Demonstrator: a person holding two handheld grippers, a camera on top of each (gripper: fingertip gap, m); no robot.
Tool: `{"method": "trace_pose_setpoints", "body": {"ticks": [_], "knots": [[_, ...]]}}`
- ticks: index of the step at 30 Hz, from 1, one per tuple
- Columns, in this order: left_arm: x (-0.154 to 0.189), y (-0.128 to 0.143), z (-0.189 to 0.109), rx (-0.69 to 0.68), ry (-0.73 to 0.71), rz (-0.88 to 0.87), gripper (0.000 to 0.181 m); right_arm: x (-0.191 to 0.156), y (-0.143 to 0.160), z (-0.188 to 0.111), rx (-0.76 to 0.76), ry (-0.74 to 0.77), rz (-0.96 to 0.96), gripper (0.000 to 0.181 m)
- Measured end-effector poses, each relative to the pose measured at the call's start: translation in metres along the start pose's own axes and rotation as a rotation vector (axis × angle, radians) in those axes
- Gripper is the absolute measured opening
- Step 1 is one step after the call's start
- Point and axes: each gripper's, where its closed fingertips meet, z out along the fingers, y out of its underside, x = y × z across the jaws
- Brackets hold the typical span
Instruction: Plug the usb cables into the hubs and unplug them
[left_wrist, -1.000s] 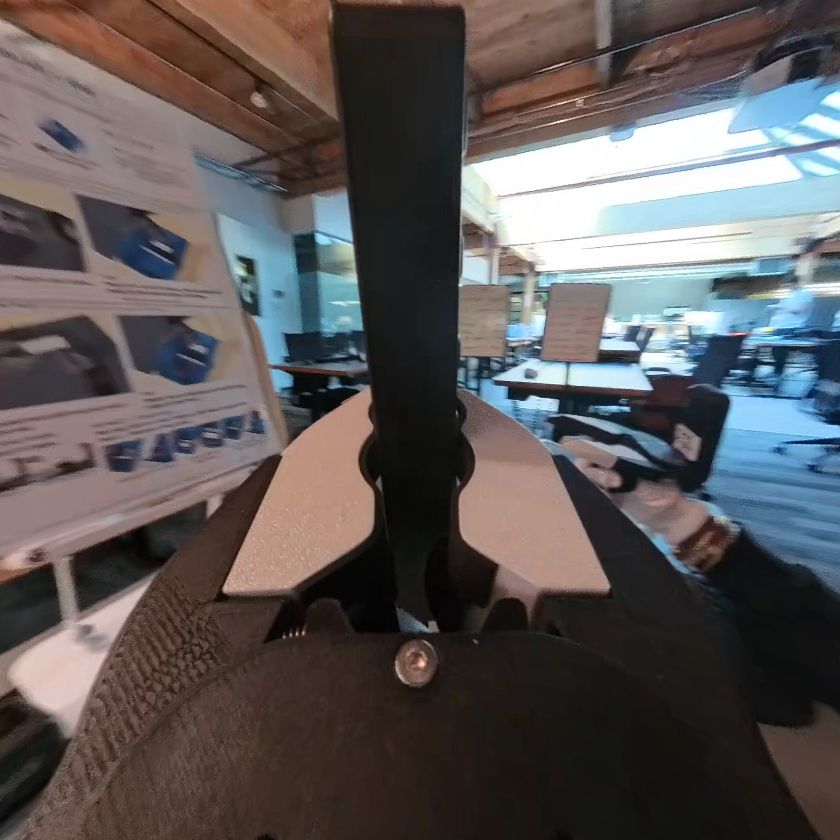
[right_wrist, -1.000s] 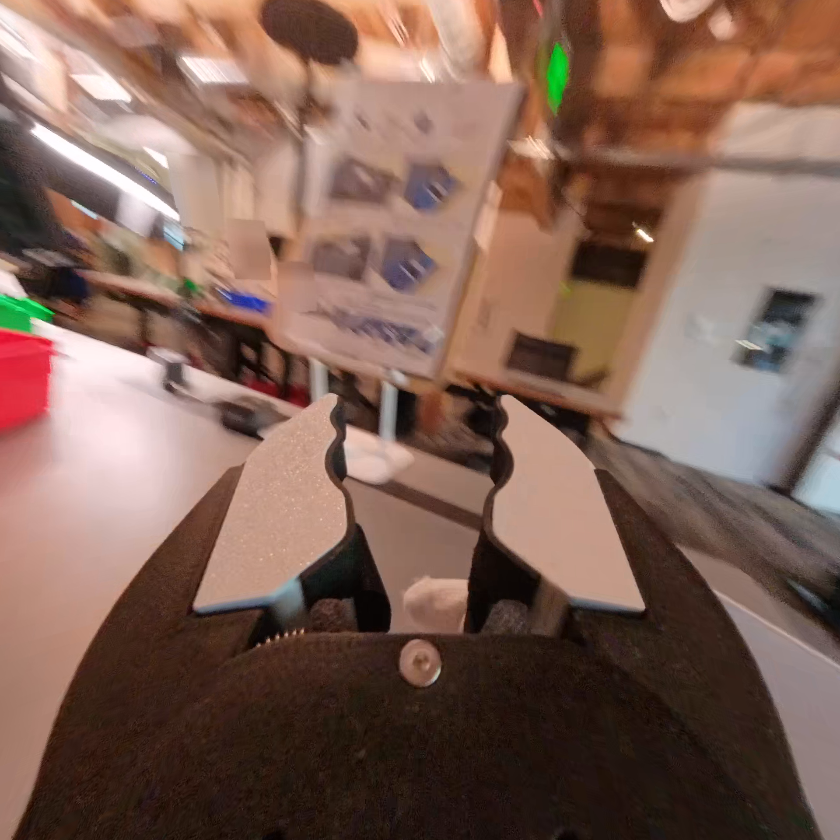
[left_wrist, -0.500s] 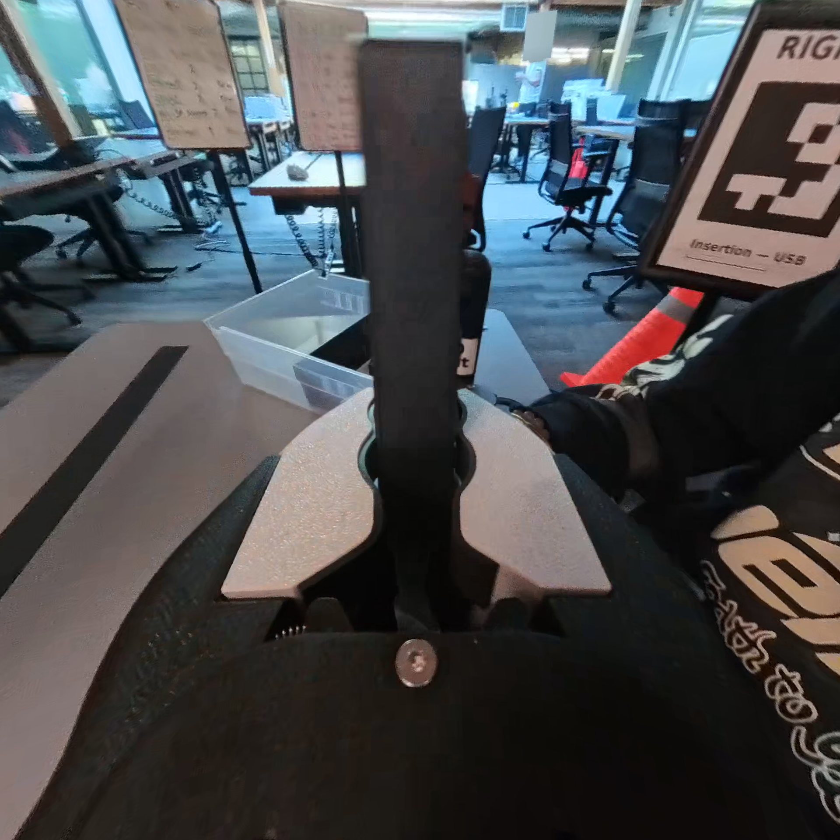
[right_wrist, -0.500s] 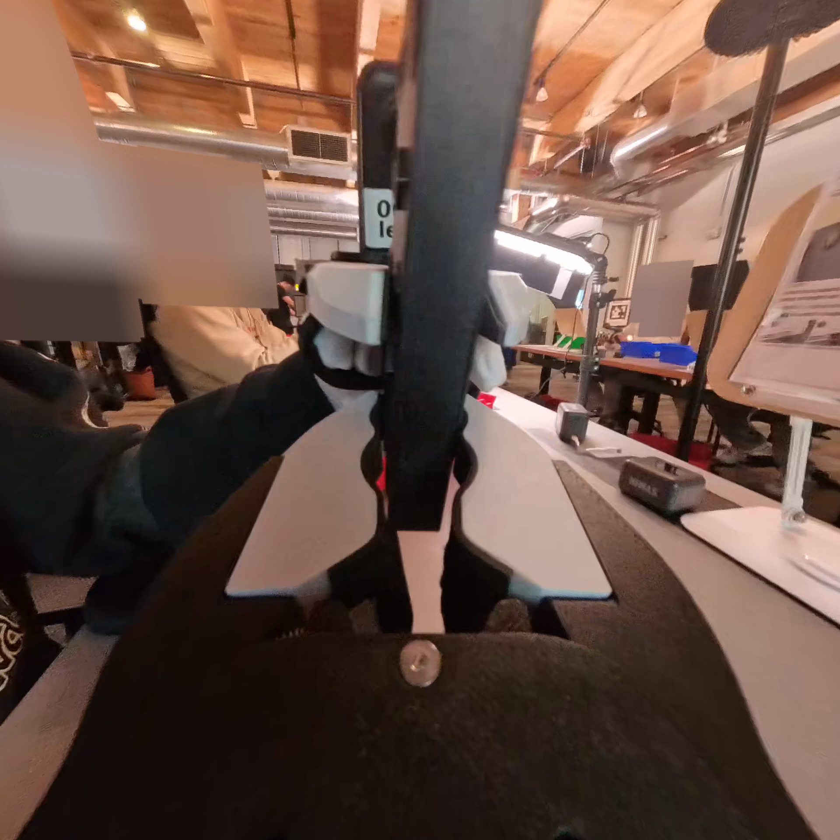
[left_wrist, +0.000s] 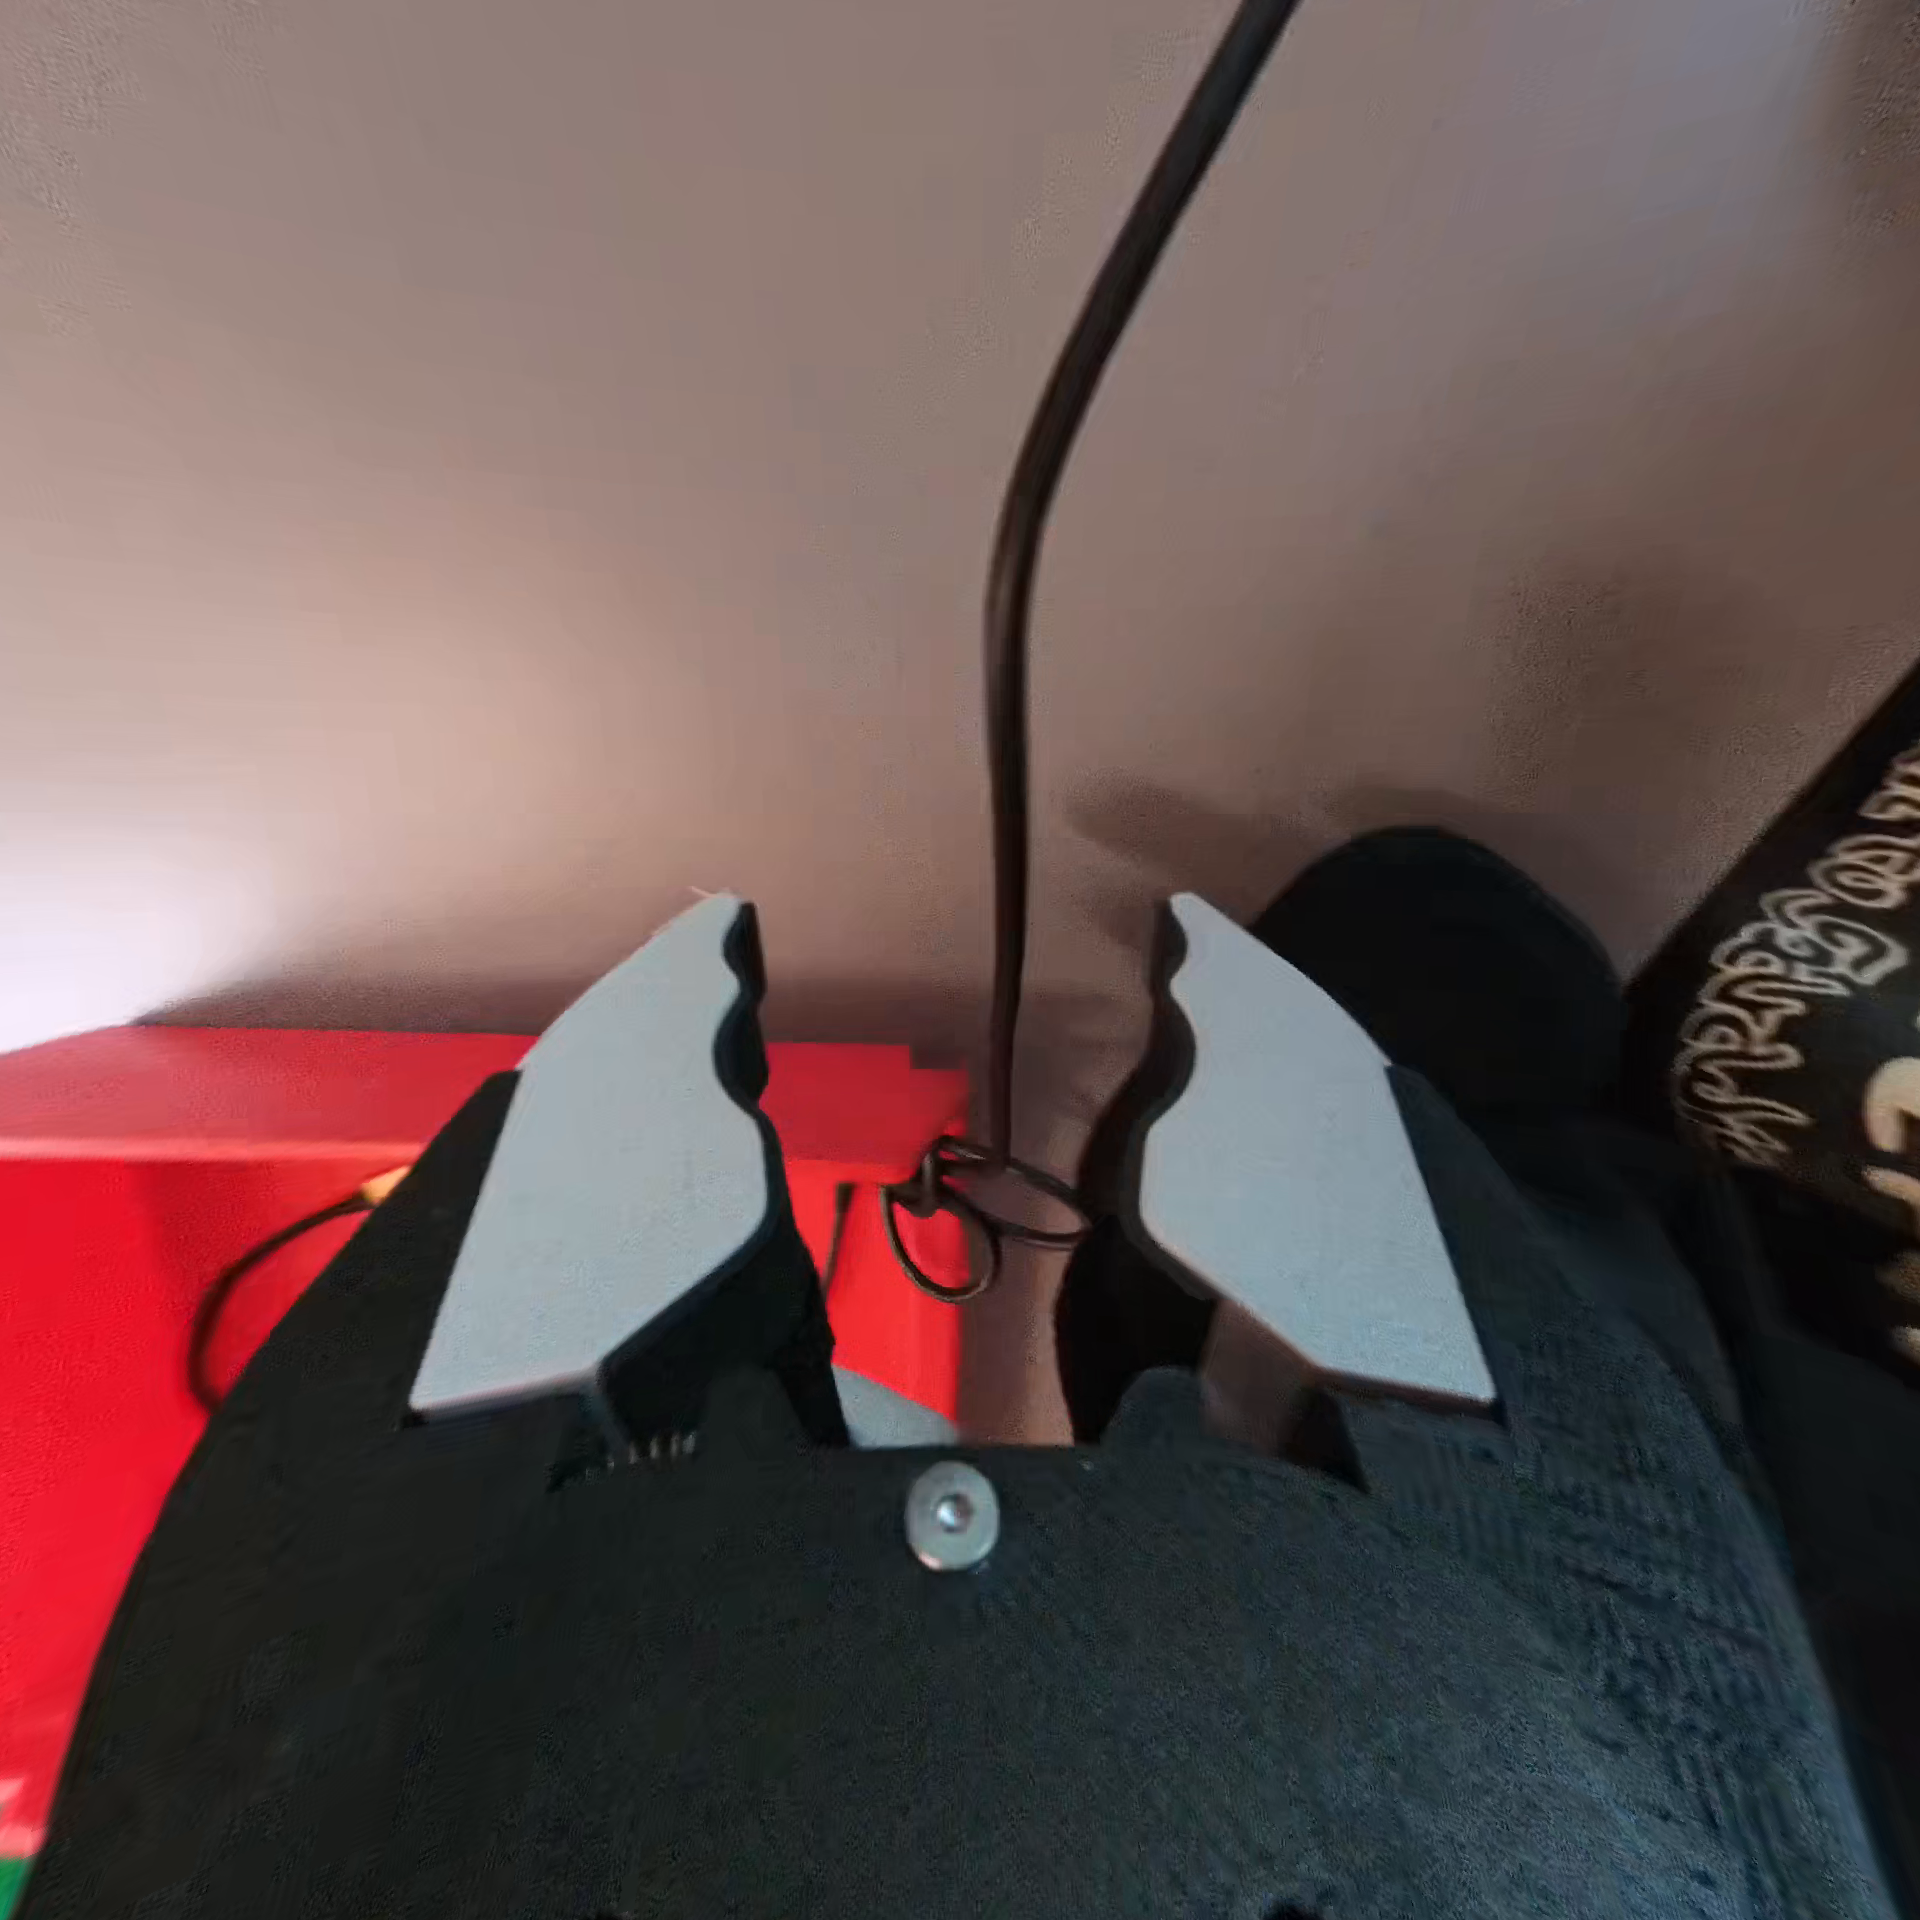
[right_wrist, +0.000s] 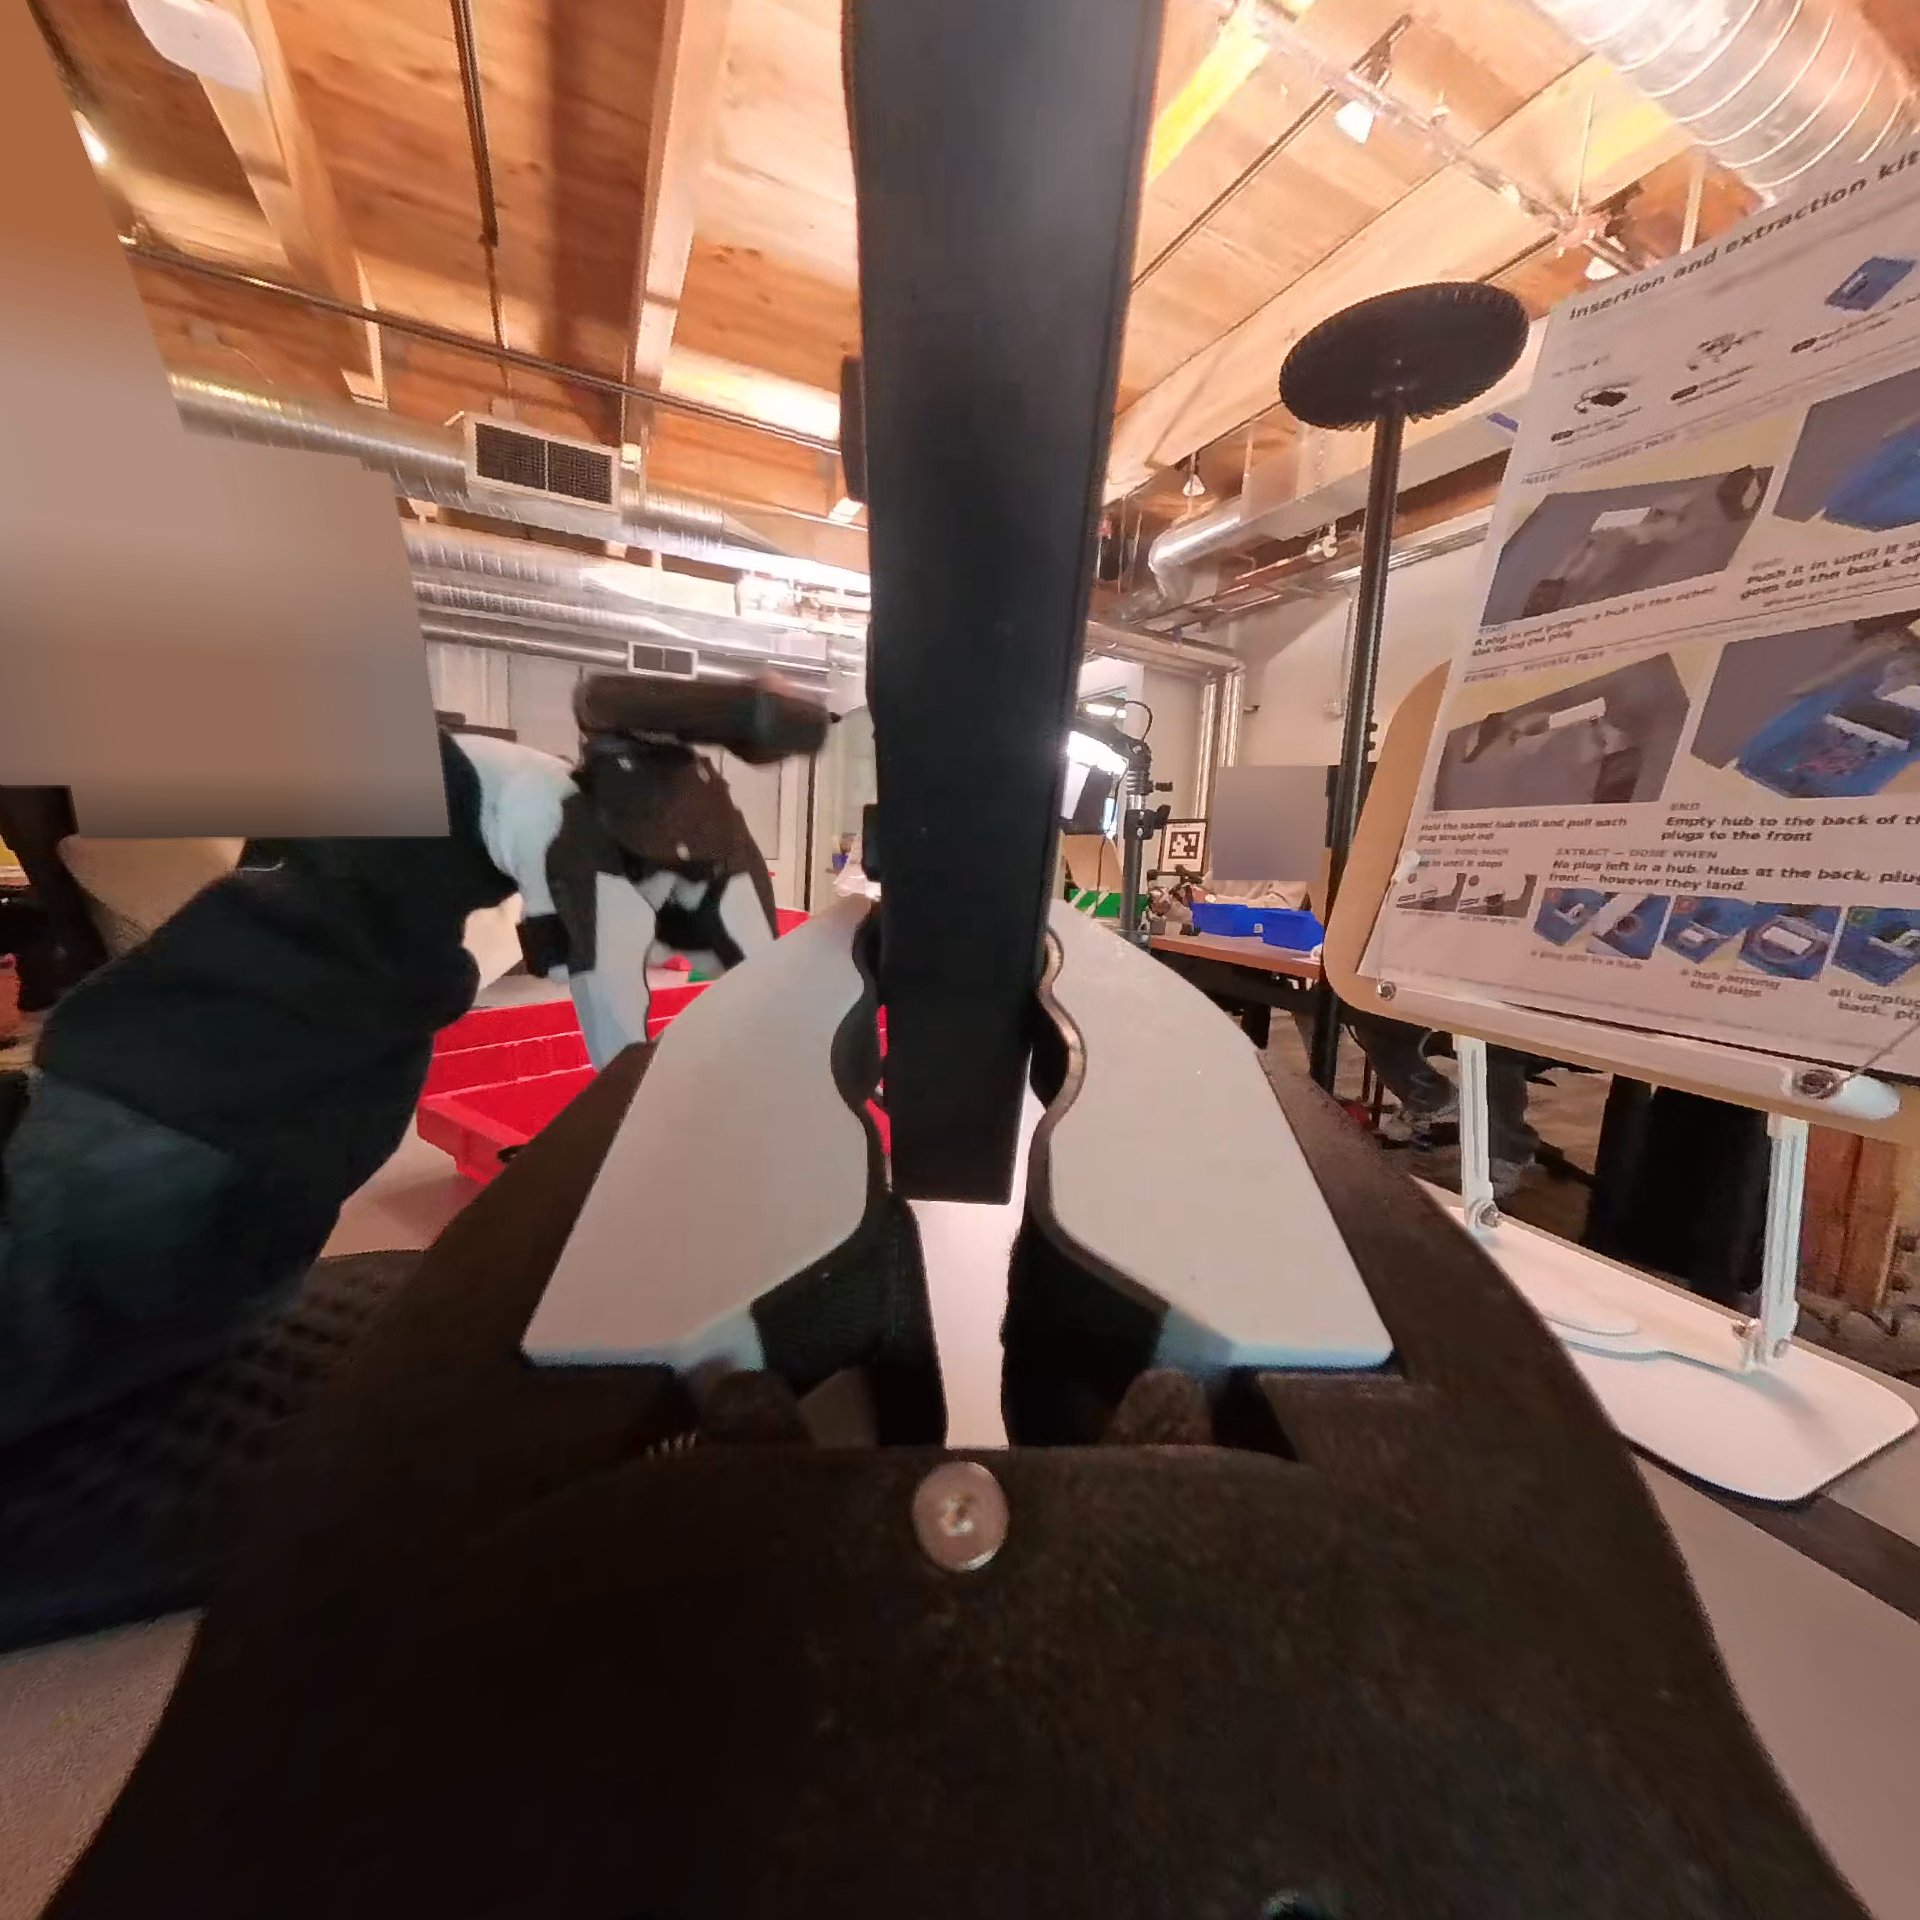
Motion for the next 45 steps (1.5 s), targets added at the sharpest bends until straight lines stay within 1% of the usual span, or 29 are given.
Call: {"method": "trace_pose_setpoints", "body": {"ticks": [1,2,3,4,5,7,9,11,13,14,15,18,21,23,25,27,29,32,33,35,36,38,40,42,43,45], "knots": [[0.001,0.002,0.009,-0.034,0.057,-0.022,0.062,0.001,0.0,-0.001,-0.002,0.006,-0.004,0.024],[-0.001,0.005,0.017,-0.075,0.09,-0.039,0.044,0.001,0.0,-0.002,-0.004,0.01,-0.008,0.024],[-0.003,0.01,0.023,-0.132,0.117,-0.07,0.021,0.002,-0.001,-0.003,-0.003,0.013,-0.008,0.024],[-0.003,0.013,0.025,-0.169,0.142,-0.103,0.006,0.003,-0.001,-0.004,-0.003,0.017,-0.005,0.024],[-0.002,0.012,0.022,-0.163,0.158,-0.11,0.0,0.004,0.0,-0.005,-0.008,0.017,0.004,0.024],[-0.006,0.011,0.006,-0.099,0.079,-0.078,0.0,0.001,0.006,-0.004,-0.032,0.0,0.023,0.024],[-0.013,0.015,-0.018,-0.03,-0.049,-0.097,0.0,-0.008,0.017,0.0,-0.079,-0.048,0.035,0.024],[-0.026,0.018,-0.048,0.051,-0.234,-0.114,0.0,-0.023,0.03,0.008,-0.126,-0.109,0.045,0.024],[-0.039,0.012,-0.085,0.143,-0.473,-0.074,0.0,-0.04,0.043,0.017,-0.166,-0.164,0.04,0.024],[-0.041,0.001,-0.104,0.209,-0.586,-0.014,0.0,-0.047,0.048,0.021,-0.182,-0.185,0.034,0.024],[-0.035,-0.016,-0.118,0.301,-0.648,0.067,0.0,-0.053,0.051,0.024,-0.194,-0.201,0.03,0.024],[0.007,-0.074,-0.145,0.566,-0.696,0.35,0.0,-0.062,0.057,0.026,-0.234,-0.228,-0.004,0.024],[0.052,-0.116,-0.143,0.722,-0.681,0.665,0.0,-0.062,0.054,0.023,-0.228,-0.244,-0.014,0.024],[0.078,-0.133,-0.128,0.776,-0.583,0.823,0.0,-0.061,0.052,0.02,-0.228,-0.247,0.004,0.024],[0.093,-0.144,-0.116,0.814,-0.468,0.867,0.0,-0.056,0.053,0.017,-0.238,-0.23,-0.002,0.024],[0.103,-0.152,-0.111,0.88,-0.368,0.888,0.0,-0.052,0.053,0.014,-0.246,-0.218,-0.009,0.024],[0.106,-0.158,-0.112,0.946,-0.309,0.877,0.0,-0.05,0.051,0.012,-0.24,-0.207,-0.005,0.024],[0.123,-0.16,-0.114,1.074,-0.153,0.928,0.0,-0.053,0.05,0.012,-0.244,-0.232,-0.007,0.024],[0.125,-0.16,-0.113,1.093,-0.114,0.929,0.0,-0.055,0.05,0.012,-0.248,-0.236,-0.015,0.024],[0.129,-0.157,-0.109,1.094,-0.04,0.944,0.0,-0.049,0.052,0.011,-0.285,-0.193,-0.052,0.024],[0.129,-0.156,-0.107,1.088,-0.029,0.957,0.0,-0.043,0.054,0.009,-0.312,-0.151,-0.077,0.024],[0.122,-0.154,-0.104,1.059,-0.04,0.939,0.0,-0.024,0.054,0.005,-0.36,-0.029,-0.113,0.024],[0.108,-0.157,-0.099,1.003,-0.093,0.866,0.0,0.001,0.054,-0.003,-0.415,0.136,-0.171,0.024],[0.1,-0.16,-0.09,0.936,-0.115,0.81,0.0,0.016,0.06,-0.009,-0.487,0.238,-0.245,0.024],[0.103,-0.162,-0.085,0.924,-0.093,0.816,0.0,0.016,0.066,-0.011,-0.534,0.243,-0.255,0.024],[0.118,-0.167,-0.076,0.939,-0.024,0.871,0.0,0.005,0.082,-0.007,-0.598,0.184,-0.188,0.024]]}}
